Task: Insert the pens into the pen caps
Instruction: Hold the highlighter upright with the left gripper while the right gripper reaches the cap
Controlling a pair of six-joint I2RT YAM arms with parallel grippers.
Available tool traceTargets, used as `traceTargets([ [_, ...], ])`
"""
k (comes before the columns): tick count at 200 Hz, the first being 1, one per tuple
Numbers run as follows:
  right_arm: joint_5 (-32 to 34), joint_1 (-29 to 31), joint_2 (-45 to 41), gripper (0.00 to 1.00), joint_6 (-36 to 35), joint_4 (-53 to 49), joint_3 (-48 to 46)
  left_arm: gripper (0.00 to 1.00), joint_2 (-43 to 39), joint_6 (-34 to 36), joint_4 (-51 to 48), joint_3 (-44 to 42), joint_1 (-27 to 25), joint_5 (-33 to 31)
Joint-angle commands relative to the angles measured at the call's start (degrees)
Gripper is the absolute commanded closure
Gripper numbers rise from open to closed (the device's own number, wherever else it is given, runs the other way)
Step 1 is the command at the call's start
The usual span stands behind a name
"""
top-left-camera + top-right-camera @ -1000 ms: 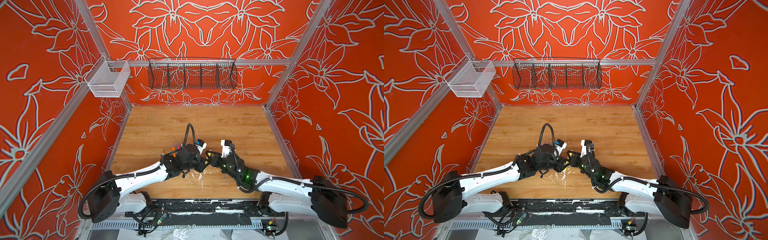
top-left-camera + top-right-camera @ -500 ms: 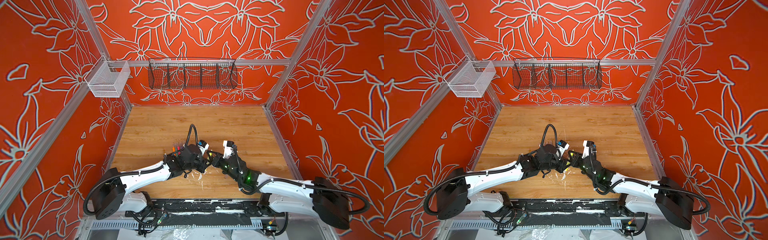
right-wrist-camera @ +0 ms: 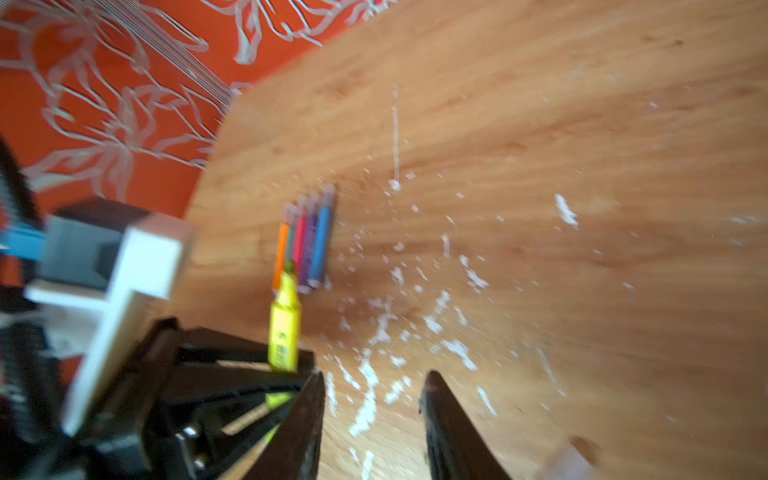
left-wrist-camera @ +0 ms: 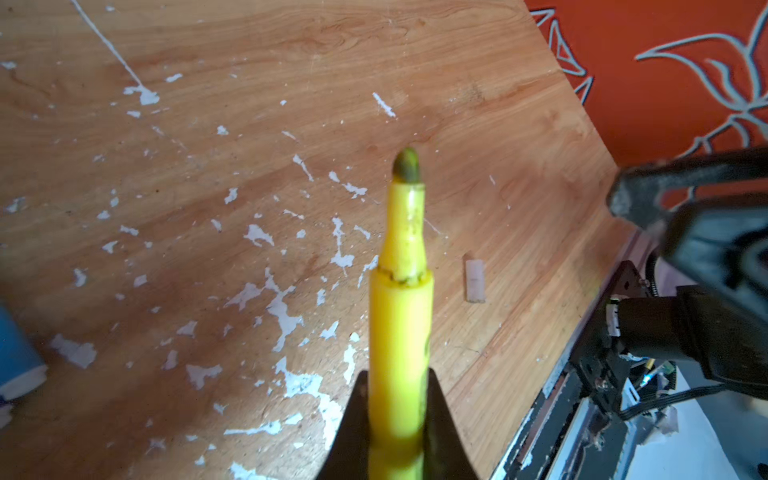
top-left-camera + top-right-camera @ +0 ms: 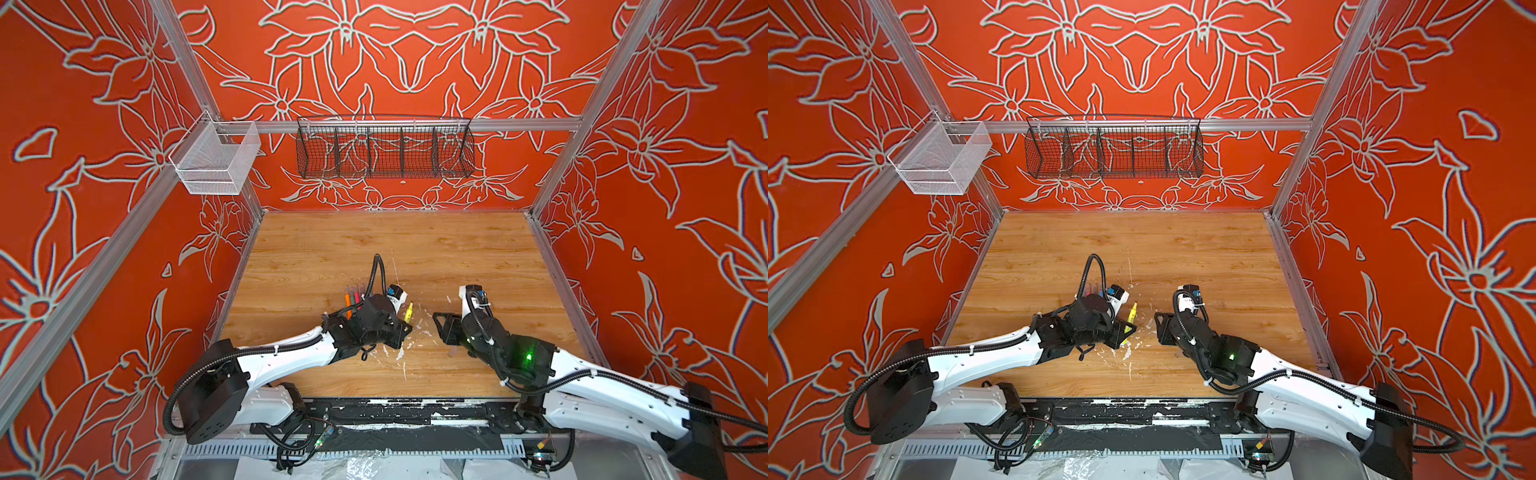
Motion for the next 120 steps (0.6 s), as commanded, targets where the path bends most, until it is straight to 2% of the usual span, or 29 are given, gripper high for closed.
traceTargets([
  [1,3.65,1.09,0.56,0.59,1.63,-18.14,-0.04,1.00,-0.72,-0.96,0.41,-1.01,0.50,0.02],
  [48,2.89,2.61,1.10,0.59,4.80,-23.30,-2.55,1.00,-1.88,-0.63,-0.18,-1.88,0.50,-0.54],
  [120,1.01,3.61,1.74,0.57,6.30,-20.81,-5.68,1.00,-2.25,-0.97,-0.74,-1.37,0.50,0.19],
])
